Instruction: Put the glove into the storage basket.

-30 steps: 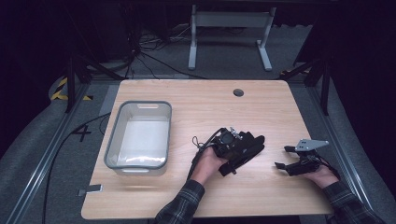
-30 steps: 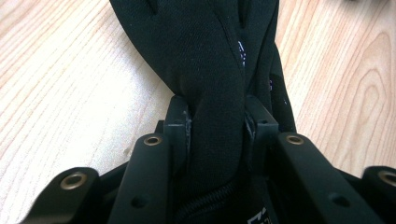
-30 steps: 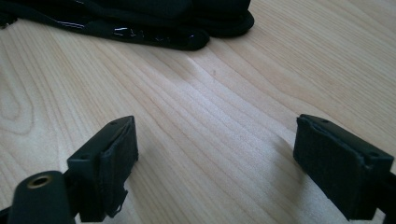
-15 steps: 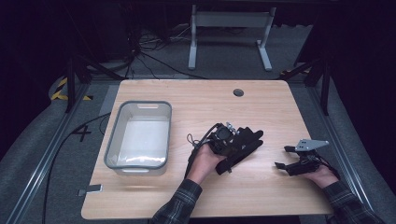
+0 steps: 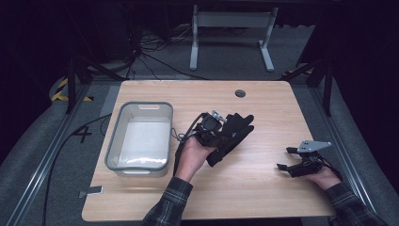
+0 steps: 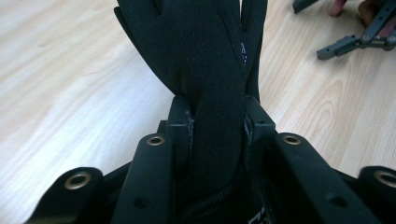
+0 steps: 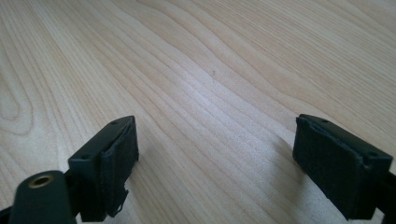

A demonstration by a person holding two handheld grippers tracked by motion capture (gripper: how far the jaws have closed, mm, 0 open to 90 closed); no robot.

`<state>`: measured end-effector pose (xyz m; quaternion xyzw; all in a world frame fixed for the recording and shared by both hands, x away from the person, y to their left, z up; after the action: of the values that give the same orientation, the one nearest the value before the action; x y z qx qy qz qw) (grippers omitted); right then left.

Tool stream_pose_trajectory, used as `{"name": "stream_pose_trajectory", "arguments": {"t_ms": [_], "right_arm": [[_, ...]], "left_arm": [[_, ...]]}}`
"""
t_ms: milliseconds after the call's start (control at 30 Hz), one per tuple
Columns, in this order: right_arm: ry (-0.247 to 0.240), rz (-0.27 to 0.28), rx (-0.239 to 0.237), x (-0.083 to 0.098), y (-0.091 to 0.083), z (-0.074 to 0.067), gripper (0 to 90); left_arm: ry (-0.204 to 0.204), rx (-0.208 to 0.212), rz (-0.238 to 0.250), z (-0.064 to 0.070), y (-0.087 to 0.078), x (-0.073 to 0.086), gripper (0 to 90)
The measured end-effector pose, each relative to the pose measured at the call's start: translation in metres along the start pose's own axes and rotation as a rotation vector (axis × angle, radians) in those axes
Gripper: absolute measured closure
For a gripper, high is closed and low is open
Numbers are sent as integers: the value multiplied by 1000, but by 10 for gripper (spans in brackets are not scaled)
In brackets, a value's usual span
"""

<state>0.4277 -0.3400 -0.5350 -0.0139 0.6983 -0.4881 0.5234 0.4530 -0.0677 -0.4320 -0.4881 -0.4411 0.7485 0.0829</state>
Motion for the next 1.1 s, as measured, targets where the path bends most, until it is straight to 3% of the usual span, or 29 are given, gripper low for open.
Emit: {"name": "stream_pose_trajectory", "arguments": {"t_ms": [367,600,1100], "right_arm": [[-1,0,0,0,0,0,146],[1,-6,2,0,1,0,111],[2,-7,2,0,1,0,111]], "left_arm": [[-37,-64,28,-25,-39,0,708],[-87,-110,50,-46,-64,10,708],[-216,-244,111,-98,-128,51,708]]}}
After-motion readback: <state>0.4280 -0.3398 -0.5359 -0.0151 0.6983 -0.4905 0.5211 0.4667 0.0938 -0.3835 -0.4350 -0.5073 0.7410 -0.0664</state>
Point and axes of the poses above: each handheld gripper's, and its own axes: y roughly forward along the jaws, x roughly out of its underside, z roughly to its right, the point moved 10 cm from there along y, roughly forward along the jaws, and after that the axes turned 1 degree about -z, right-handed, at the moved point
